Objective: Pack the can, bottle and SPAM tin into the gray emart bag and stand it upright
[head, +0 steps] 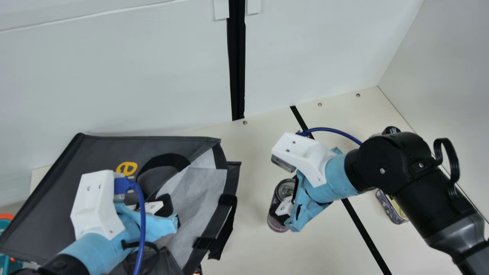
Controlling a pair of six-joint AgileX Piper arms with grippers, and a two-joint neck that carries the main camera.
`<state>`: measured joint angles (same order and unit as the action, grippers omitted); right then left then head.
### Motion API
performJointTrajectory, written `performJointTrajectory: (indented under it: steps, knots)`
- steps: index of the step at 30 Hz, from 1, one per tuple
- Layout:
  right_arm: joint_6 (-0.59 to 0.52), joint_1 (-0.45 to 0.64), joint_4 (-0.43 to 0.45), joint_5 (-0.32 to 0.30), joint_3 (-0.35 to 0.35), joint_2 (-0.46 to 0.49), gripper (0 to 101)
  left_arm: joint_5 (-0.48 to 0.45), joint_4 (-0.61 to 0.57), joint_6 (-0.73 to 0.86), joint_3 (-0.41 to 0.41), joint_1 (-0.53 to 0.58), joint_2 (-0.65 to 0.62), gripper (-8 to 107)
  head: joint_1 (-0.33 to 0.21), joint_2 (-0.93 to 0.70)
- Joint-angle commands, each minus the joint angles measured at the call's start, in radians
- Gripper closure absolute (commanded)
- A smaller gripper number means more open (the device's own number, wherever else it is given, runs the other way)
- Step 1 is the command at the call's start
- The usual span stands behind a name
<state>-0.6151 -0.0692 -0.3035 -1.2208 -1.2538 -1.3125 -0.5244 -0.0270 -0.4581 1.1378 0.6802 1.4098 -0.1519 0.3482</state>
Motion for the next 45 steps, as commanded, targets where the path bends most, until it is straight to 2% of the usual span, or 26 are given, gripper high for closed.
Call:
performJointTrajectory:
  steps: [1,18,29,45]
  knots:
    - [-0.009,0.000,-0.008,0.001,0.001,0.004,101,0.000,0.000,0.000,0.000,0.000,0.000,107,-0.023,0.001]
    - [-0.157,0.081,-0.229,0.001,-0.019,0.054,101,0.000,0.000,0.000,0.000,0.000,0.000,107,-0.023,0.001]
    - [-0.266,0.163,-0.430,0.001,-0.020,0.077,101,0.000,0.000,0.000,0.000,0.000,0.000,107,-0.023,0.001]
    - [-0.353,0.132,-0.624,0.102,0.075,0.099,101,0.000,0.000,0.000,0.000,0.000,0.000,107,-0.023,0.001]
